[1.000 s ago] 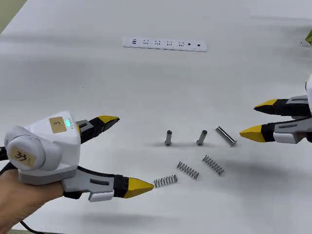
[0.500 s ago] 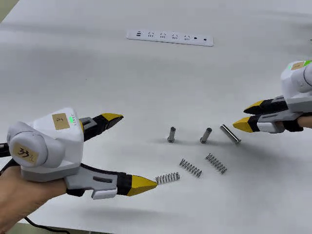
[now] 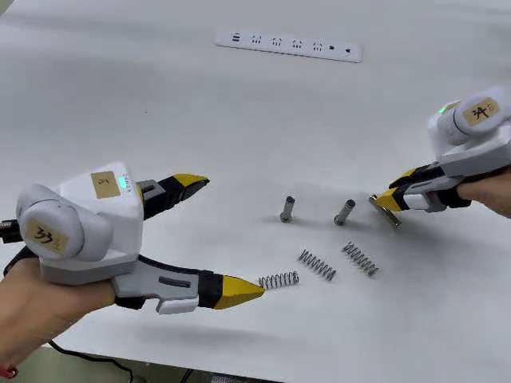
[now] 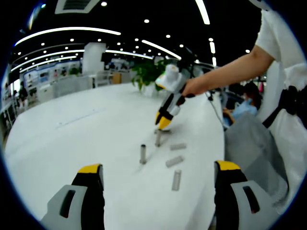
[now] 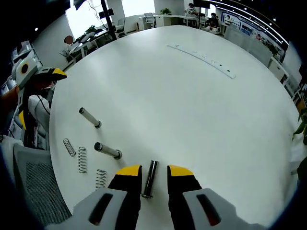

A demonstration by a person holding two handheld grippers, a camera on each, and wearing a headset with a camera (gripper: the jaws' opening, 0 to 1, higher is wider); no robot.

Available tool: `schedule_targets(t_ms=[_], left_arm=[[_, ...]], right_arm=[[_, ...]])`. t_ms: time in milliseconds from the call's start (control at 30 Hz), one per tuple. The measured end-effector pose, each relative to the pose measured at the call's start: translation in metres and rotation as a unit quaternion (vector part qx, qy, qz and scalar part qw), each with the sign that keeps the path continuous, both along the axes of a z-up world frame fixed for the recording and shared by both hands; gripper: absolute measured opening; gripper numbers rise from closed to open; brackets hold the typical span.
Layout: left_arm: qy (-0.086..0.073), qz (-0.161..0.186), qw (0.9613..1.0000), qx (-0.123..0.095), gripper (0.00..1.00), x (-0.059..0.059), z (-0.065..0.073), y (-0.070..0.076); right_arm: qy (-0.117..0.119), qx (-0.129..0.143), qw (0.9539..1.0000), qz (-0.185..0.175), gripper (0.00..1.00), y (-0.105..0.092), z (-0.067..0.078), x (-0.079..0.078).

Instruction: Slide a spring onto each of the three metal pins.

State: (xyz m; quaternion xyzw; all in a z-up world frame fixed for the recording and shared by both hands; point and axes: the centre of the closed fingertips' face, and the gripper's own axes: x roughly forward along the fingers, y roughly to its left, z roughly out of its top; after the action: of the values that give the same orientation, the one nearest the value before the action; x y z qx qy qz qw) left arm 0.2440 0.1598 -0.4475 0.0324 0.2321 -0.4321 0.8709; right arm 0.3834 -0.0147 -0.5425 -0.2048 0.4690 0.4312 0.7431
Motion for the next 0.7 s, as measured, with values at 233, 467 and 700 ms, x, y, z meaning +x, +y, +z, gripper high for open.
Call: schedule_targets(t_ms=[233,467,700], left_arm=[[0.003,0.003,1.0,-0.003,0.96,0.0002,-0.0005,0.0024],[0.005,0.006,1.0,-0.007,0.96,0.0007,-0.0015,0.0042],[0.007,0.005,0.9999,-0.007,0.96,0.0003,-0.0023,0.004]], right_arm=[[0.013,-0.013,0.9998,-0.004,0.19,0.0073,-0.003,0.0016],[0.021,-0.021,0.9995,-0.008,0.17,0.0089,-0.0061,-0.0052],[0.024,-0.027,0.9993,-0.011,0.16,0.0083,-0.0112,-0.0042]])
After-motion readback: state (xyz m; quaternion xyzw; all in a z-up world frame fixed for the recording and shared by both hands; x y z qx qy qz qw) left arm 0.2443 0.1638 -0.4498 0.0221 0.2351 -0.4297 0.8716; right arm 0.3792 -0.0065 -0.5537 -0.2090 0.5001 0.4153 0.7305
